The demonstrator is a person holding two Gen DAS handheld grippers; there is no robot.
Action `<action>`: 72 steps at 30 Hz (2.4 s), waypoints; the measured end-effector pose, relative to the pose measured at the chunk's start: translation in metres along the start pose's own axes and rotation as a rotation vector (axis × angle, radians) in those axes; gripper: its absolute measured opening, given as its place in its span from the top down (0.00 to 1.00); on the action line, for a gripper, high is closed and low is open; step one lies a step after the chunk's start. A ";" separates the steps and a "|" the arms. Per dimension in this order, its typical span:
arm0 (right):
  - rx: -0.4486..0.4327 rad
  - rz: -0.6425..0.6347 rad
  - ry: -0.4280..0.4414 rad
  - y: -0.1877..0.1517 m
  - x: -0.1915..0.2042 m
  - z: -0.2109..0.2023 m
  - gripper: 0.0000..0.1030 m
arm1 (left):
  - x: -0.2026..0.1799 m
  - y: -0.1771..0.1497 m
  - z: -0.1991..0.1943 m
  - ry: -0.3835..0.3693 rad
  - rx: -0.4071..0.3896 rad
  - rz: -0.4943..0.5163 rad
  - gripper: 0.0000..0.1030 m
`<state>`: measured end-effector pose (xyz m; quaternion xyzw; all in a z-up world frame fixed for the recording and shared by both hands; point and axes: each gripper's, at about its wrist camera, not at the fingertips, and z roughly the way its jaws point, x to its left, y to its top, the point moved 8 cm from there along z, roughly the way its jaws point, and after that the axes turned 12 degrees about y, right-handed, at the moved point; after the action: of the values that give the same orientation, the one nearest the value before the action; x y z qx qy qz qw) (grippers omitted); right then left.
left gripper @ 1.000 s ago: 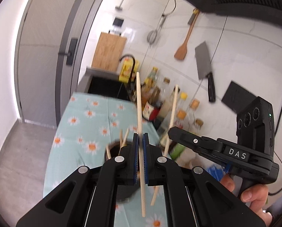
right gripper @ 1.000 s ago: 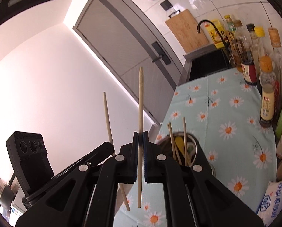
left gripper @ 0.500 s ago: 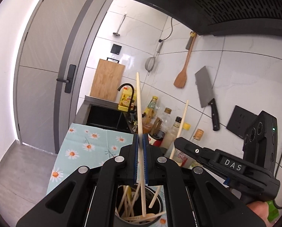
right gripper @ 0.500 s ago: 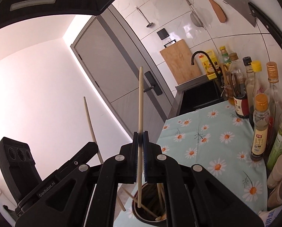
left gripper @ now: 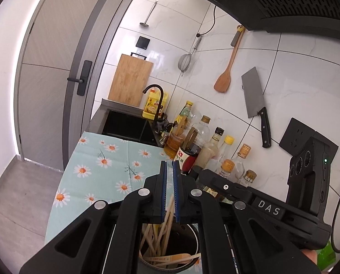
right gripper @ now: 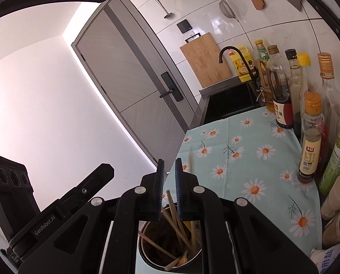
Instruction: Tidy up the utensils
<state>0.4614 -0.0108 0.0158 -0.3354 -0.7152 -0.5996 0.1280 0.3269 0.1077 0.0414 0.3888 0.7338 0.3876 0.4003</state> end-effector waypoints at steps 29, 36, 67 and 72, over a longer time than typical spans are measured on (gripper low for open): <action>0.056 -0.138 -0.170 -0.086 0.067 -0.108 0.47 | 0.004 -0.057 -0.104 0.018 0.095 0.203 0.48; 0.085 -0.174 -0.213 -0.131 0.090 -0.136 0.24 | 0.019 -0.080 -0.145 0.009 0.106 0.241 0.25; 0.210 -0.210 -0.347 -0.226 0.119 -0.172 0.05 | 0.062 -0.179 -0.201 -0.006 0.274 0.251 0.07; 0.217 -0.211 -0.359 -0.230 0.117 -0.171 0.05 | 0.062 -0.179 -0.204 -0.012 0.270 0.253 0.07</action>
<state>0.1917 -0.1468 -0.0506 -0.3444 -0.8178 -0.4601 -0.0296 0.0752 0.0390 -0.0565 0.5304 0.7221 0.3302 0.2970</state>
